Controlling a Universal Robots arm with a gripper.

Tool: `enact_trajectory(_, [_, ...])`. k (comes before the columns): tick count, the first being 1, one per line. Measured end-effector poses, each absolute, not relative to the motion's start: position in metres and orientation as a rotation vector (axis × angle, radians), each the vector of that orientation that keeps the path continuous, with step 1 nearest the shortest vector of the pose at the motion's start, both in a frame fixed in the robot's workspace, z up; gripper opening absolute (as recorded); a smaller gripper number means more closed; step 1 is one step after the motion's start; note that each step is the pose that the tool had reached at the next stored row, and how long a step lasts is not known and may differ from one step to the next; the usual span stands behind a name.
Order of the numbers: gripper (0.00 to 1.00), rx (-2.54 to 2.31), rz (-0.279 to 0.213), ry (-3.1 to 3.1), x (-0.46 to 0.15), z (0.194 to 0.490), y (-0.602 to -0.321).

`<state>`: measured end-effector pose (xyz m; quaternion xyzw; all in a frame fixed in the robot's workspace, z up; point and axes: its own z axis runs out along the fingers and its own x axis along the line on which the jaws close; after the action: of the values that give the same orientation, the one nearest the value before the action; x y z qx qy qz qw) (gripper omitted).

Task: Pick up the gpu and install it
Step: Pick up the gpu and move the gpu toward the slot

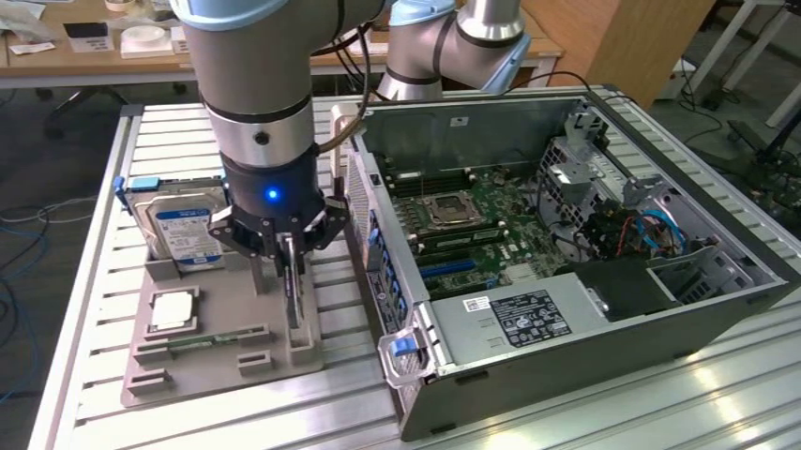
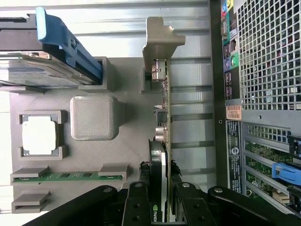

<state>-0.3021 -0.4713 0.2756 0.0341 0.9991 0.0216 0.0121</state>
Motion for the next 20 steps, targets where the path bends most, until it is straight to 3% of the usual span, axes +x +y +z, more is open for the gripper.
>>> enact_trajectory(20, [0.27,0.105,0.068,3.115,-0.302,0.334,-0.471])
